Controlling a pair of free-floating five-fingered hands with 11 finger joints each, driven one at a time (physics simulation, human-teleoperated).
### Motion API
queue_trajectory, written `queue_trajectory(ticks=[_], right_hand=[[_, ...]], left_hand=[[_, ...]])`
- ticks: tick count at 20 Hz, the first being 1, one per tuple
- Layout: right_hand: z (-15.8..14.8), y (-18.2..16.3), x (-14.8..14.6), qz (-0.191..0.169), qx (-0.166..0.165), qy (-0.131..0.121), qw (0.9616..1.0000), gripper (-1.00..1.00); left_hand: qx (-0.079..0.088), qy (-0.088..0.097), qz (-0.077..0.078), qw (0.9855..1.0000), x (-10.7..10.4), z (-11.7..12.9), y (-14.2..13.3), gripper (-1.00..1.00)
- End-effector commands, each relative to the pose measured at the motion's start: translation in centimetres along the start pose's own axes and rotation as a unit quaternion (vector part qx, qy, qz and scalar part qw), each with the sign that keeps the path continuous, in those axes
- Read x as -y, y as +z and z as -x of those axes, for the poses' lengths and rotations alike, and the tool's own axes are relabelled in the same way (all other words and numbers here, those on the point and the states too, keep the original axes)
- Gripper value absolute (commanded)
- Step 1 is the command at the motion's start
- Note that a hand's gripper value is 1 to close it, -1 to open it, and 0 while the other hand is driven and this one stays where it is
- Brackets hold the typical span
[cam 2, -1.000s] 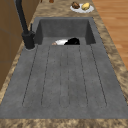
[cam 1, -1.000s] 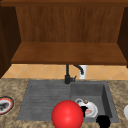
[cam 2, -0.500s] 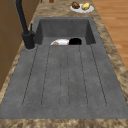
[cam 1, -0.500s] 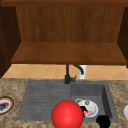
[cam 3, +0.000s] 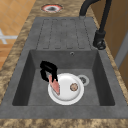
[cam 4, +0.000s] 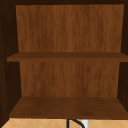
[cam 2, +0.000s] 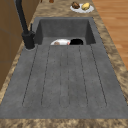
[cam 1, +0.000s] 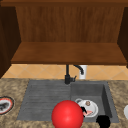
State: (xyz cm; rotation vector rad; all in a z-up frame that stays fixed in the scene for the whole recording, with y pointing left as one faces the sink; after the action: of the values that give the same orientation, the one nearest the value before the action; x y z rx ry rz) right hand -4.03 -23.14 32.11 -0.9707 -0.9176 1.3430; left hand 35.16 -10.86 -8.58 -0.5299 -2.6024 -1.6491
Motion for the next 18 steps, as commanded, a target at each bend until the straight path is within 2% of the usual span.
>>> queue_trajectory(ticks=[1, 7, 9, 11, 14, 18], right_hand=[[0.0, 0.0, 0.0, 0.000, 0.000, 0.000, 1.0000, 0.00], [0.0, 0.0, 0.0, 0.000, 0.000, 0.000, 1.0000, 0.00], [0.0, 0.0, 0.0, 0.000, 0.000, 0.000, 1.0000, 0.00], [0.0, 0.0, 0.0, 0.000, 0.000, 0.000, 1.0000, 0.00], [0.0, 0.0, 0.0, 0.000, 0.000, 0.000, 1.0000, 0.00], [0.0, 0.0, 0.0, 0.000, 0.000, 0.000, 1.0000, 0.00]], left_hand=[[0.012, -0.013, 0.006, 0.9998, 0.5, -0.6, 0.5, 1.00], [0.018, -0.024, 0.001, 0.9995, 0.2, -1.1, 0.9, 1.00], [0.021, -0.014, -0.002, 0.9997, -0.5, -0.9, 0.7, 1.00], [0.017, -0.006, 0.002, 0.9998, -1.9, -1.3, 0.3, 1.00], [0.009, 0.009, 0.000, 0.9999, -4.2, -2.1, 0.3, 1.00], [0.013, 0.009, -0.006, 0.9999, -7.5, -3.2, 0.6, 1.00]])
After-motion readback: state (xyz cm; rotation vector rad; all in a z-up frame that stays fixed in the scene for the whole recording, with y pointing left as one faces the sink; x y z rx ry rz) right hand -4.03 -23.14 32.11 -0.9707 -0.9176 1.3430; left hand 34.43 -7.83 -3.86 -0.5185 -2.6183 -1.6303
